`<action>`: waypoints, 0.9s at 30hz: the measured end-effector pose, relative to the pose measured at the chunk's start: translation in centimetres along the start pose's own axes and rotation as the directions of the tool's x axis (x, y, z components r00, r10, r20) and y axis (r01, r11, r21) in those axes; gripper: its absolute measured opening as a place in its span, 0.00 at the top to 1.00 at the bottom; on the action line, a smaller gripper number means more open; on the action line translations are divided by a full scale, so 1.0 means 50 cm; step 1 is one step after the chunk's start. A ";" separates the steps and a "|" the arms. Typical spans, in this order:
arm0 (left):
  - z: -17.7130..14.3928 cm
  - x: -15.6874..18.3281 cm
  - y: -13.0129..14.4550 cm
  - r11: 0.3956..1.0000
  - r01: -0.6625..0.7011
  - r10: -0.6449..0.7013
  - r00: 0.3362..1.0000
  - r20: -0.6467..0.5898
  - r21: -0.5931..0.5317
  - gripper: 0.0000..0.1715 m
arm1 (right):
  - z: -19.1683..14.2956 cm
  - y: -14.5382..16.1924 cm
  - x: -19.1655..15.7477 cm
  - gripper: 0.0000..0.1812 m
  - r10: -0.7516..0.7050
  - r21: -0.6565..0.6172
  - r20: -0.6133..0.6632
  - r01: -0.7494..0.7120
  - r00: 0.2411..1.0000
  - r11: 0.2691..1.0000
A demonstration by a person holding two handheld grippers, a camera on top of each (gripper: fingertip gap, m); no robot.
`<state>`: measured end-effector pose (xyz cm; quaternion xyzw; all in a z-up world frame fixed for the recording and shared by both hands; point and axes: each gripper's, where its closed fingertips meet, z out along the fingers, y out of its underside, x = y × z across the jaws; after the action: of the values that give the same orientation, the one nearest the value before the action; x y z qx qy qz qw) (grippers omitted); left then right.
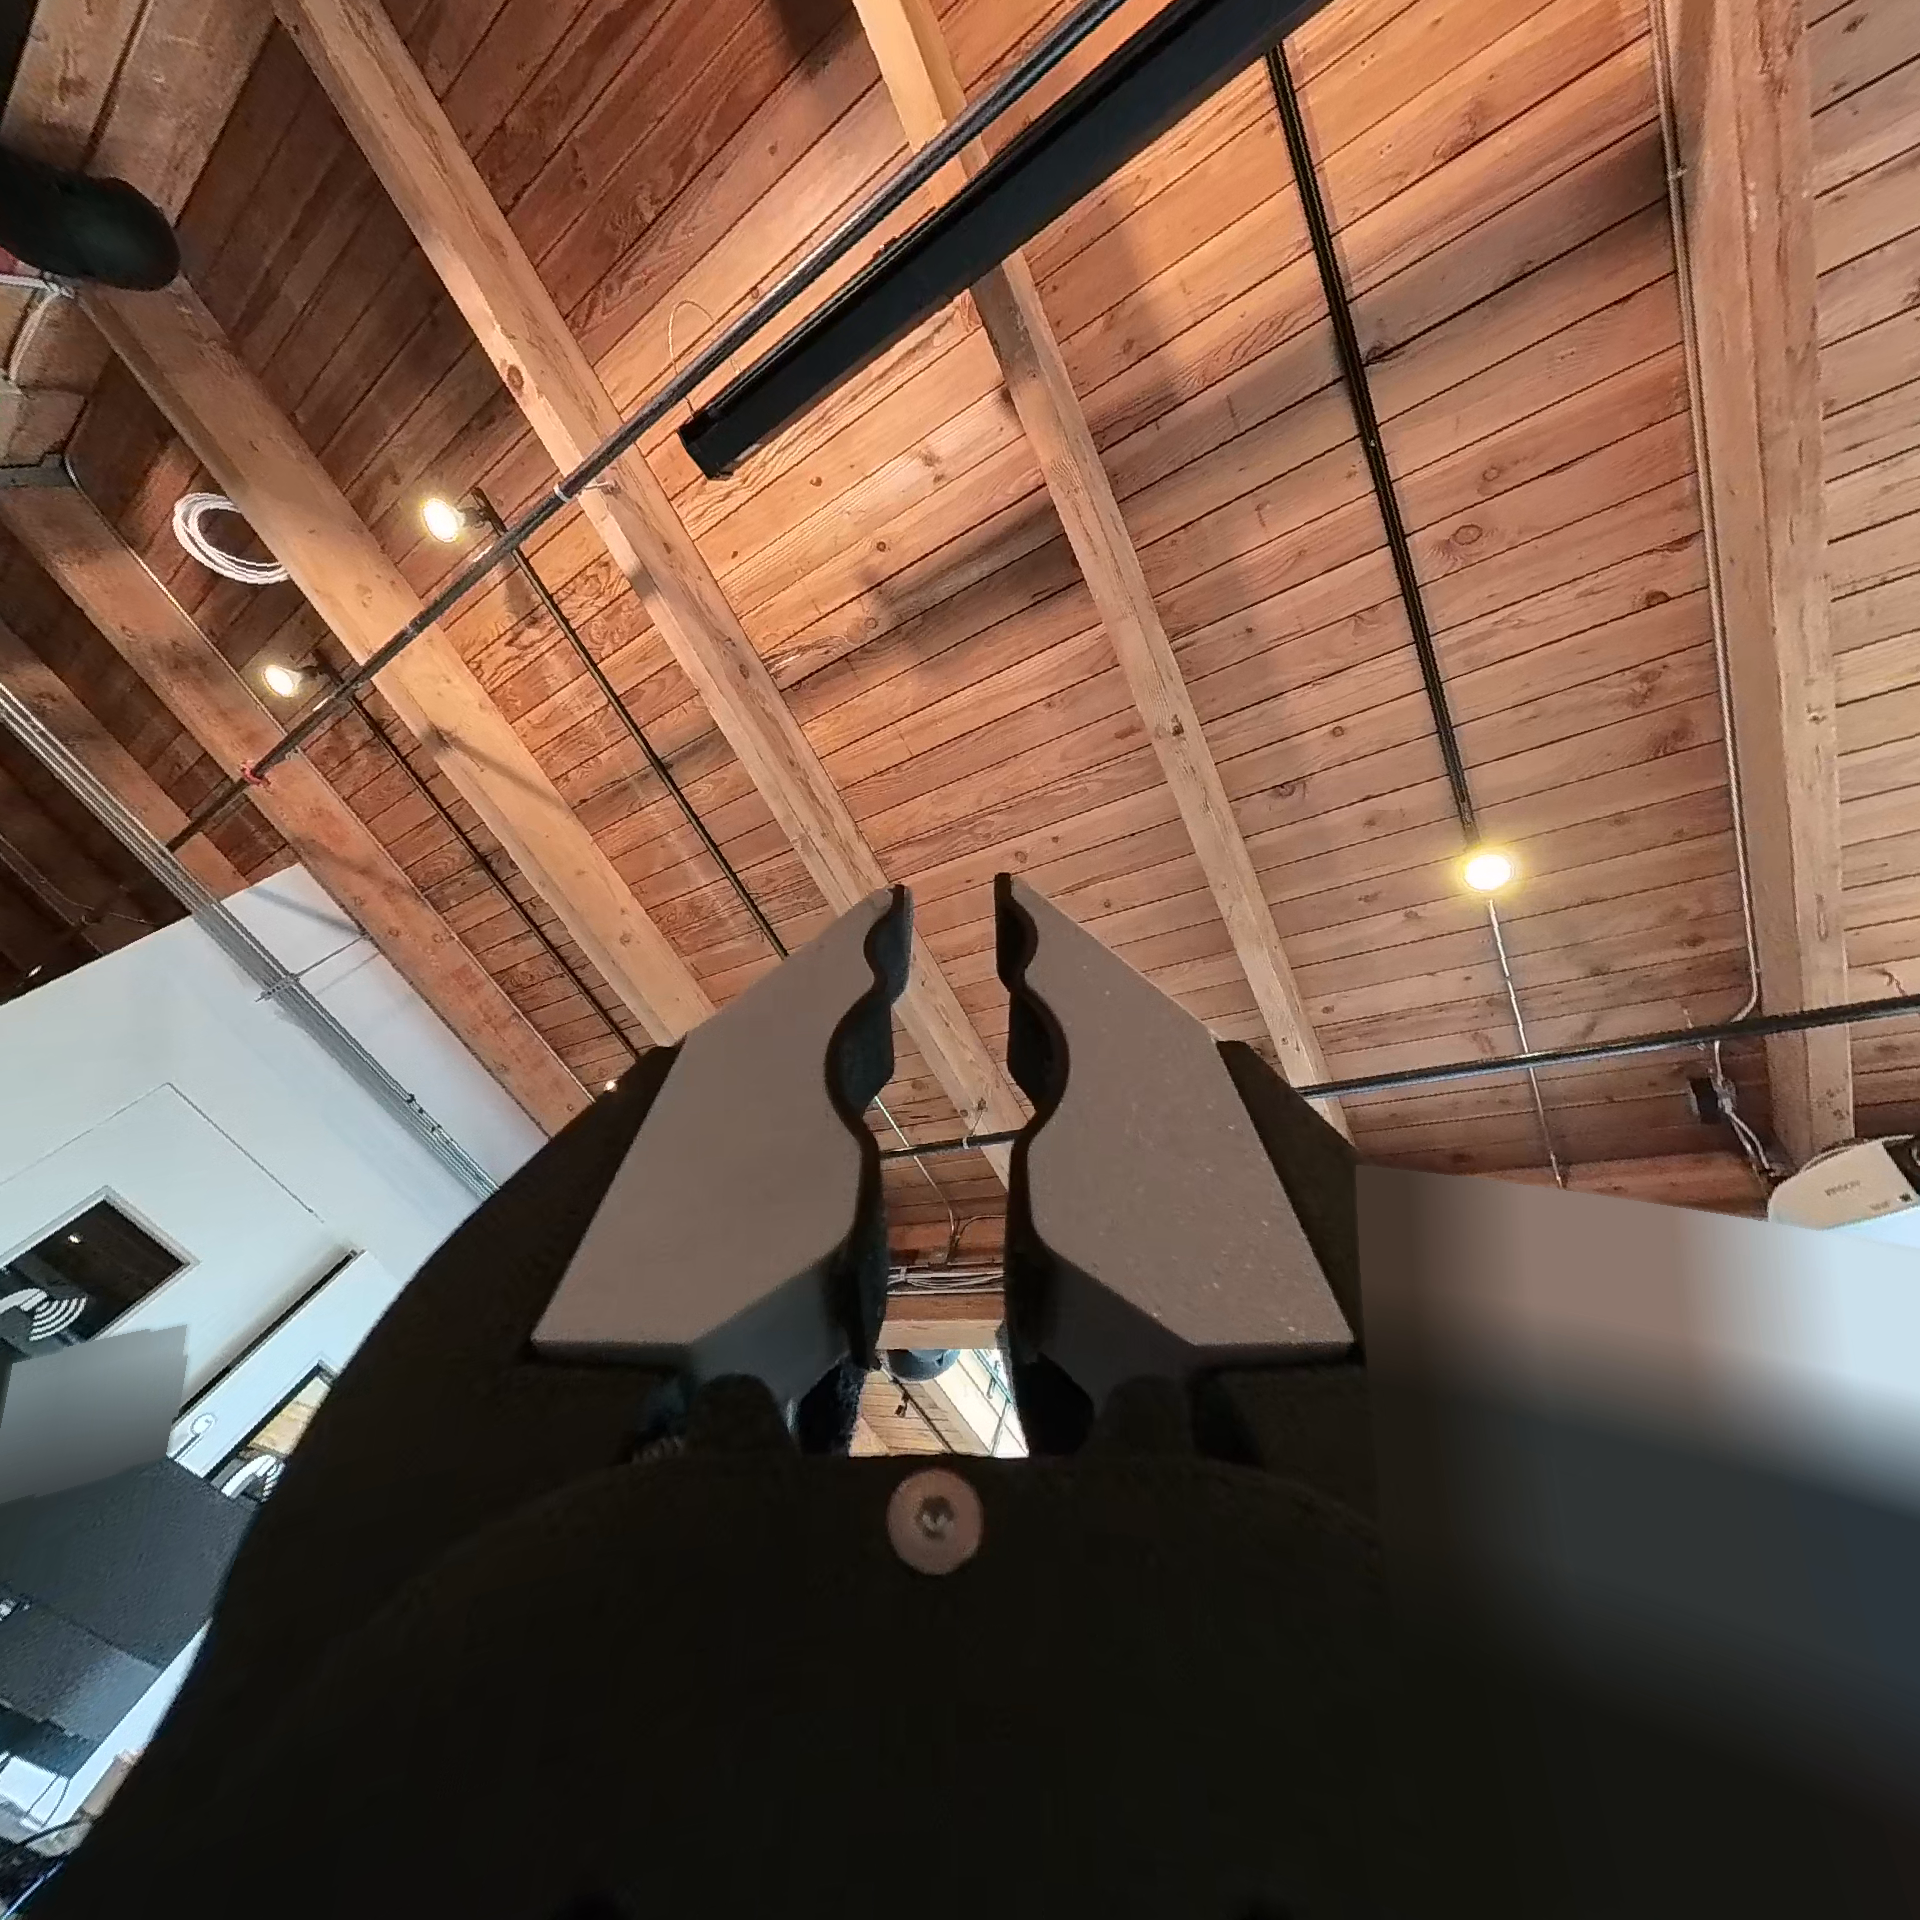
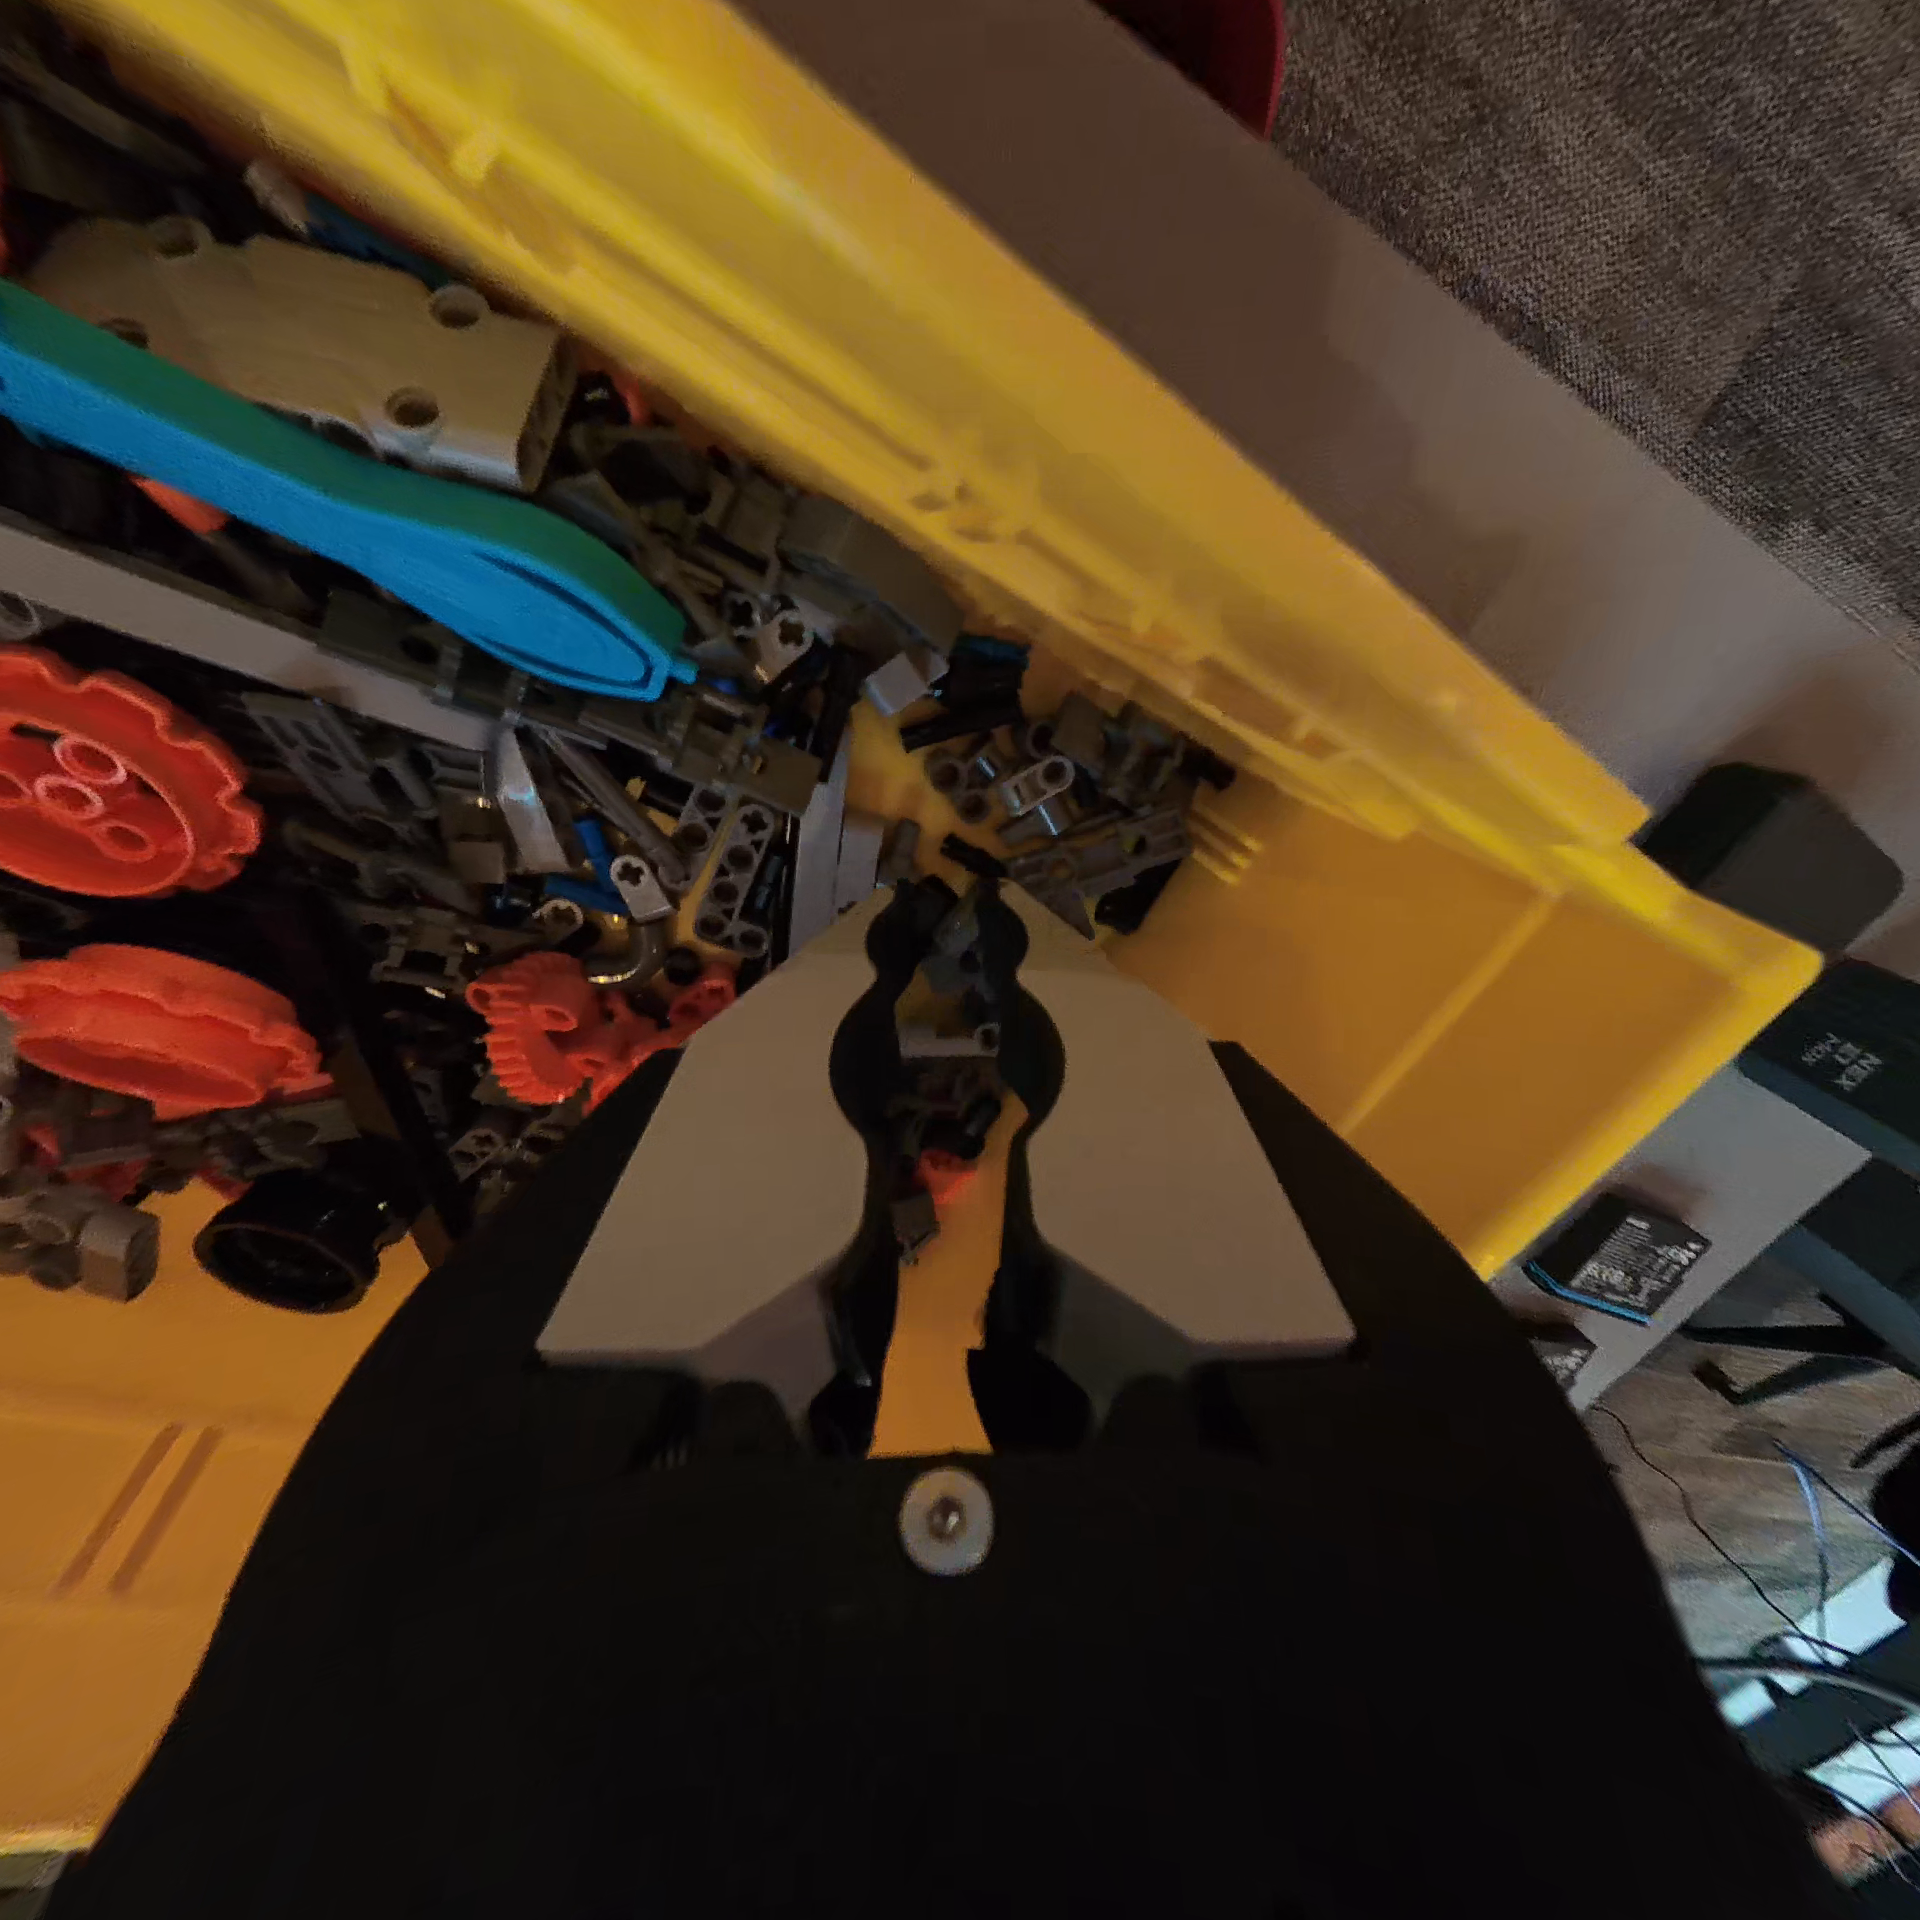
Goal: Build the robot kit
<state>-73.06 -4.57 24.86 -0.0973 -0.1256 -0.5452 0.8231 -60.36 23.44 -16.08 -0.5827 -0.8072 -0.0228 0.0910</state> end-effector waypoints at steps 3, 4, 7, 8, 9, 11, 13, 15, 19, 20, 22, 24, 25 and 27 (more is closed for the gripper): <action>0.000 0.000 -0.001 1.000 0.000 0.000 1.000 0.000 0.001 0.92 | 0.005 -0.005 -0.015 0.94 0.029 0.002 0.072 -0.029 0.997 1.000; 0.000 0.000 0.000 1.000 0.000 0.000 1.000 0.000 0.001 0.92 | 0.009 0.001 -0.023 0.93 0.031 -0.016 0.100 -0.029 0.995 0.999; 0.000 0.000 0.000 1.000 0.003 -0.003 1.000 0.000 0.000 0.92 | 0.014 0.017 -0.030 0.93 0.033 -0.035 0.104 -0.030 0.994 0.999; 0.000 0.000 0.000 1.000 0.003 -0.003 1.000 -0.001 0.001 0.92 | 0.014 0.022 -0.035 0.91 0.037 -0.037 0.110 -0.033 0.993 0.999; 0.000 0.001 0.000 1.000 0.003 -0.003 1.000 -0.002 0.000 0.92 | 0.013 0.027 -0.041 0.92 0.037 -0.035 0.122 -0.033 0.992 0.999; 0.000 0.003 -0.001 1.000 0.001 -0.001 1.000 -0.003 0.002 0.92 | 0.011 0.036 -0.056 0.88 0.046 -0.032 0.148 -0.042 0.988 0.999; -0.001 0.004 -0.002 1.000 -0.002 0.002 1.000 -0.003 0.003 0.92 | 0.011 0.049 -0.078 0.87 0.047 -0.047 0.189 -0.039 0.981 0.998; -0.001 0.004 -0.002 1.000 -0.003 0.003 1.000 -0.003 0.003 0.92 | 0.015 0.059 -0.094 0.85 0.024 -0.052 0.200 -0.014 0.980 0.999; 0.000 0.005 0.000 1.000 -0.004 0.004 1.000 -0.003 0.000 0.92 | 0.000 0.047 -0.073 0.86 0.018 -0.003 0.184 -0.018 0.983 1.000; 0.000 0.005 0.001 1.000 -0.006 0.006 1.000 -0.003 0.000 0.92 | -0.007 0.036 -0.051 0.86 0.035 0.028 0.154 -0.040 0.987 0.999; 0.000 0.005 0.000 1.000 -0.012 0.012 1.000 -0.002 0.002 0.92 | -0.021 0.014 0.003 0.84 0.071 0.093 0.061 -0.076 0.996 0.993; 0.000 0.005 0.001 1.000 -0.016 0.016 1.000 0.001 0.002 0.92 | -0.028 -0.004 0.032 0.80 0.111 0.136 0.034 -0.115 0.993 0.984; 0.000 0.005 0.002 1.000 -0.015 0.015 1.000 0.001 0.000 0.92 | -0.025 -0.010 0.037 0.81 0.142 0.140 0.041 -0.146 0.989 0.979; 0.001 0.004 0.003 1.000 -0.015 0.015 1.000 0.001 -0.002 0.92 | -0.012 -0.026 0.042 0.77 0.190 0.148 0.039 -0.194 0.981 0.970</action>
<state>-72.82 -4.68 24.97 -0.0995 -0.1247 -0.5393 0.8269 -62.18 24.91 -15.03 -0.6496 -0.7476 0.0546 0.1267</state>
